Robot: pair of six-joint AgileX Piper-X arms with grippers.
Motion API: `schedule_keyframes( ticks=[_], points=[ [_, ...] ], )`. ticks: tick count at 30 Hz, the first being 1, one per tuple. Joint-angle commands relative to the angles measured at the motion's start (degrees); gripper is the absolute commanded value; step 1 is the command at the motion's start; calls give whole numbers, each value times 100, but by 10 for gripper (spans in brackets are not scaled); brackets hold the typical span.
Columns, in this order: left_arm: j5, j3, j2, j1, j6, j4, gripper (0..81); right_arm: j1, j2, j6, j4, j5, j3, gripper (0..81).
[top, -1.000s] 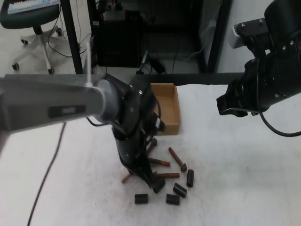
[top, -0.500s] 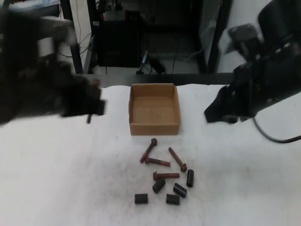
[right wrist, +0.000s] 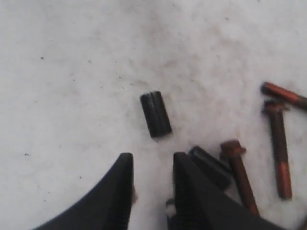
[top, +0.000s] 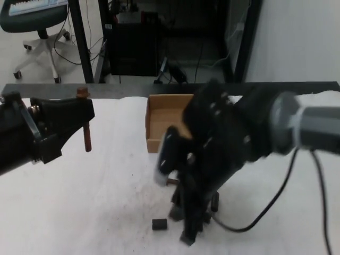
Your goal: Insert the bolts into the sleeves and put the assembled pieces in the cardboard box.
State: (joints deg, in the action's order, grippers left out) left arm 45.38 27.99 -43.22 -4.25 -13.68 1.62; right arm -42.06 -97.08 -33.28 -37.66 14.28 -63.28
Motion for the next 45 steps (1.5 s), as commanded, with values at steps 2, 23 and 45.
schedule_keyframes(
  ticks=[2, 23, 45],
  points=[
    [101, 0, 57, 18, -48, -104, 2, -323, -341, -289, 301, -90, -243, 354],
    [76, 0, 57, 16, 213, -104, 2, -404, -1304, -752, 271, -542, -636, 375],
    [56, 0, 57, 16, 213, -104, 2, -378, -1290, -458, 285, -842, -636, 8]
  ],
)
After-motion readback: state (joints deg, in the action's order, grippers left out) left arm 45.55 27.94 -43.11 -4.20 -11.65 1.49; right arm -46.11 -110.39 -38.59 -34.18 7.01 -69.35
